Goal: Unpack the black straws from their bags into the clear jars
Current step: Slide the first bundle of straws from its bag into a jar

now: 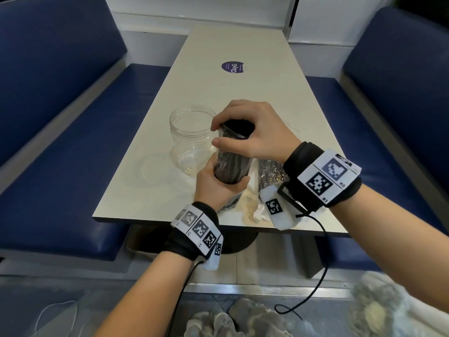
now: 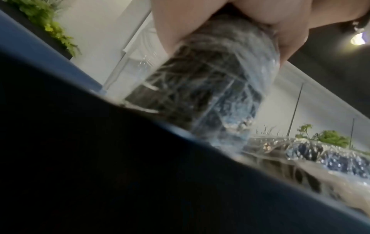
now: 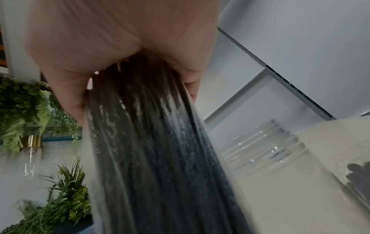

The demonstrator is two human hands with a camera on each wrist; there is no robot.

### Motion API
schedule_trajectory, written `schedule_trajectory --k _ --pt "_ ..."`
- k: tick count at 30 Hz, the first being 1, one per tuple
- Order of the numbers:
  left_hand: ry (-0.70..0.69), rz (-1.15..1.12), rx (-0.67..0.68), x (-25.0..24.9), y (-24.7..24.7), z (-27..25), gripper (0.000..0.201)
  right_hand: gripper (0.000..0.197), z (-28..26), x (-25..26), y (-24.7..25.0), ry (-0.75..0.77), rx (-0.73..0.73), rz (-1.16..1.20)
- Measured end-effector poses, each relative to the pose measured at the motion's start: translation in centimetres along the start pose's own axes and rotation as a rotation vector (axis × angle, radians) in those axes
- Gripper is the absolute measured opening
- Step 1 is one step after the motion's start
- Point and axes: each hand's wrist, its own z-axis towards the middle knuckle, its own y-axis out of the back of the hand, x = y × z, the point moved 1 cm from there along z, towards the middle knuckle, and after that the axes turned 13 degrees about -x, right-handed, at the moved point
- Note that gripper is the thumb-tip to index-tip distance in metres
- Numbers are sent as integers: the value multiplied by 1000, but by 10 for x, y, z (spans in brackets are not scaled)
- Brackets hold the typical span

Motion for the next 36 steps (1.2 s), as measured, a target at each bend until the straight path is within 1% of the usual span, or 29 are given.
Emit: schedule_trajectory --k 2,4,5,7,8,11,15,17,20,23,24,26,28,31,33,34,36 --pt "-30 52 4 0 2 0 53 22 -1 0 0 7 4 -35" --pt "-98 104 -7 -6 4 1 63 25 -2 0 -1 36 -4 -68" --pt "-128 105 -9 -9 4 2 70 28 -3 1 -1 51 -6 -80" --pt "-117 22 4 -14 2 3 75 31 -4 1 -3 67 -5 -94" --pt "-96 -31 1 -15 0 3 74 30 -4 1 -4 68 -4 -95" --pt "-43 -145 -16 -11 -4 4 58 28 -4 -2 -3 72 -17 -84" --pt "-57 -85 -47 3 -2 -3 49 38 -5 -3 1 85 -8 -104" --pt "-81 -4 -34 13 0 -8 50 41 -6 -5 4 79 -1 -136" --pt "-112 106 6 22 5 -11 60 36 -7 -8 5 92 11 -181" --pt "-123 91 21 23 8 -11 74 31 -8 -10 3 100 -4 -215" --pt "-131 95 13 23 7 -11 72 31 -8 -11 2 95 -16 -218" --pt "-133 146 -13 20 5 -10 61 30 -8 -11 1 88 -37 -217" --pt "-123 178 -40 18 2 -10 59 29 -9 -10 0 90 -49 -209" --pt "-88 113 -69 16 1 -8 57 28 -10 -9 -3 87 -65 -197" --pt "-56 73 -56 16 1 -8 53 27 -10 -9 -4 76 -79 -195" --pt "-47 63 -37 18 2 -8 54 26 -10 -9 -3 70 -89 -192" --pt "-55 67 4 20 3 -8 66 24 -10 -10 -3 64 -105 -190"
